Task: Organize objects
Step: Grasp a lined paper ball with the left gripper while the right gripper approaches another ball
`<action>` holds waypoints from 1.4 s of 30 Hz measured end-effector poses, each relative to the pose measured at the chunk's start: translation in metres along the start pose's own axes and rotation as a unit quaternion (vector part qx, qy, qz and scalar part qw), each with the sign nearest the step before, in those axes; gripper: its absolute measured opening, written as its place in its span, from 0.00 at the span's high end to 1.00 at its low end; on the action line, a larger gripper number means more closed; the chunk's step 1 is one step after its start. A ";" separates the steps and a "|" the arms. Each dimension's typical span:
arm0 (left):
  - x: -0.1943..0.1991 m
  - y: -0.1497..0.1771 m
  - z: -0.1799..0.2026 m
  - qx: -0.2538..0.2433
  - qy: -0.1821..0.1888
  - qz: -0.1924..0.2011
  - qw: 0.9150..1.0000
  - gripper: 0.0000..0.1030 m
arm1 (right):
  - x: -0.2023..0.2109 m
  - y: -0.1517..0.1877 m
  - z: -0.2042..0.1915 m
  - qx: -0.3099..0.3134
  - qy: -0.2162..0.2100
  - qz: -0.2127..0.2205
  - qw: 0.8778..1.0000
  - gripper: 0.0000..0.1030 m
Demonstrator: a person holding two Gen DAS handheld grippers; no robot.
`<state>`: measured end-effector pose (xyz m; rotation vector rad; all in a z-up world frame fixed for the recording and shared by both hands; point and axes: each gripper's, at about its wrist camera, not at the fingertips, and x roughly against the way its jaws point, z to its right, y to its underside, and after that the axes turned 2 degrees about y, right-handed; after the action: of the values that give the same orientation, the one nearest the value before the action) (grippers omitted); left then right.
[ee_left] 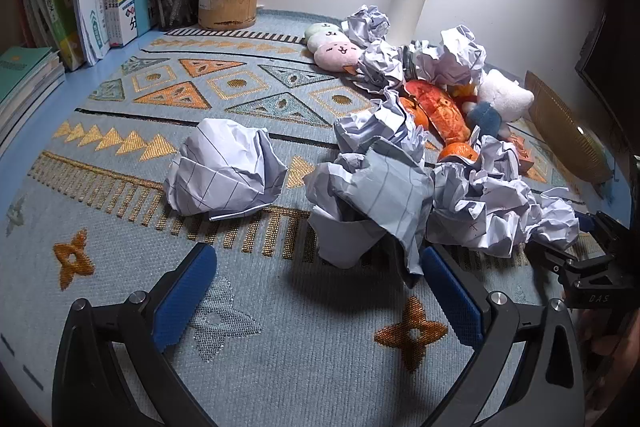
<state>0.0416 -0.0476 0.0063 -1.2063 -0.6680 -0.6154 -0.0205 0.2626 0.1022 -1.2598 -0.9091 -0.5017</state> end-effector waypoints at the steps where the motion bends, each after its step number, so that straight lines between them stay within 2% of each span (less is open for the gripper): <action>1: 0.000 -0.001 -0.001 0.002 0.007 0.002 1.000 0.01 | 0.000 0.000 0.000 0.004 -0.002 0.003 1.000 0.00; 3: -0.004 -0.004 0.003 -0.002 0.019 -0.003 1.000 0.01 | 0.000 -0.001 0.001 0.004 -0.002 0.003 1.000 0.00; 7: -0.018 -0.012 0.019 -0.025 0.009 -0.013 1.000 0.01 | -0.001 -0.001 0.003 0.004 -0.002 0.003 1.000 0.00; 11: -0.027 -0.020 0.023 -0.021 -0.026 -0.015 0.999 0.01 | -0.002 -0.002 0.006 0.004 -0.002 0.003 1.000 0.00; 14: -0.036 -0.019 0.039 -0.061 -0.078 -0.032 0.995 0.00 | -0.003 -0.004 0.007 0.003 0.000 0.003 1.000 0.00; 20: -0.035 -0.019 0.035 -0.055 -0.065 -0.033 0.996 0.01 | -0.005 -0.008 0.006 0.002 -0.003 0.004 1.000 0.00; 21: -0.034 -0.019 0.035 -0.055 -0.064 -0.030 0.996 0.04 | -0.002 -0.006 0.006 0.003 -0.005 0.006 1.000 0.03; 23: -0.023 -0.020 0.034 -0.051 -0.055 -0.002 0.997 0.54 | 0.006 -0.004 0.001 0.010 -0.011 0.025 1.000 0.37; 24: -0.019 -0.020 0.032 -0.046 -0.041 0.008 0.998 0.54 | 0.015 -0.003 -0.001 0.014 -0.008 0.043 0.999 0.59; 25: -0.014 -0.020 0.029 -0.039 -0.031 0.020 0.999 0.54 | 0.027 0.000 -0.003 0.016 -0.001 0.071 0.997 0.65; 26: -0.008 -0.019 0.026 -0.032 -0.036 0.037 0.998 0.54 | 0.040 0.003 -0.006 0.019 -0.008 0.106 0.994 0.68; 28: 0.006 -0.017 0.027 -0.027 -0.056 0.077 0.995 0.53 | 0.064 0.013 -0.007 0.024 -0.039 0.167 0.985 0.68; 29: 0.013 -0.016 0.028 -0.028 -0.057 0.097 0.993 0.52 | 0.073 0.017 -0.007 0.026 -0.049 0.192 0.980 0.68; 31: 0.026 -0.013 0.030 -0.031 -0.062 0.132 0.989 0.50 | 0.083 0.020 -0.012 0.026 -0.038 0.224 0.974 0.68; 33: 0.033 -0.012 0.031 -0.035 -0.063 0.152 0.986 0.49 | 0.082 0.018 -0.013 0.026 -0.035 0.223 0.974 0.68; 36: 0.033 -0.013 0.032 -0.037 -0.069 0.155 0.985 0.49 | 0.074 0.012 -0.006 0.010 -0.027 0.201 0.979 0.67; 38: 0.032 -0.013 0.032 -0.035 -0.073 0.150 0.985 0.49 | 0.073 0.015 0.002 -0.012 -0.018 0.205 0.979 0.67; 39: 0.032 -0.014 0.031 -0.032 -0.076 0.147 0.986 0.49 | 0.078 0.018 0.007 -0.026 -0.007 0.215 0.976 0.63; 41: 0.031 -0.014 0.029 -0.027 -0.079 0.143 0.986 0.49 | 0.083 0.022 0.017 -0.065 0.031 0.230 0.971 0.29; 42: 0.030 -0.013 0.028 -0.024 -0.080 0.141 0.986 0.49 | 0.083 0.021 0.023 -0.086 0.052 0.228 0.968 0.00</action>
<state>0.0478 -0.0259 0.0434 -1.3763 -0.6034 -0.3009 0.0362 0.3028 0.1575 -1.5324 -0.4698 -0.2794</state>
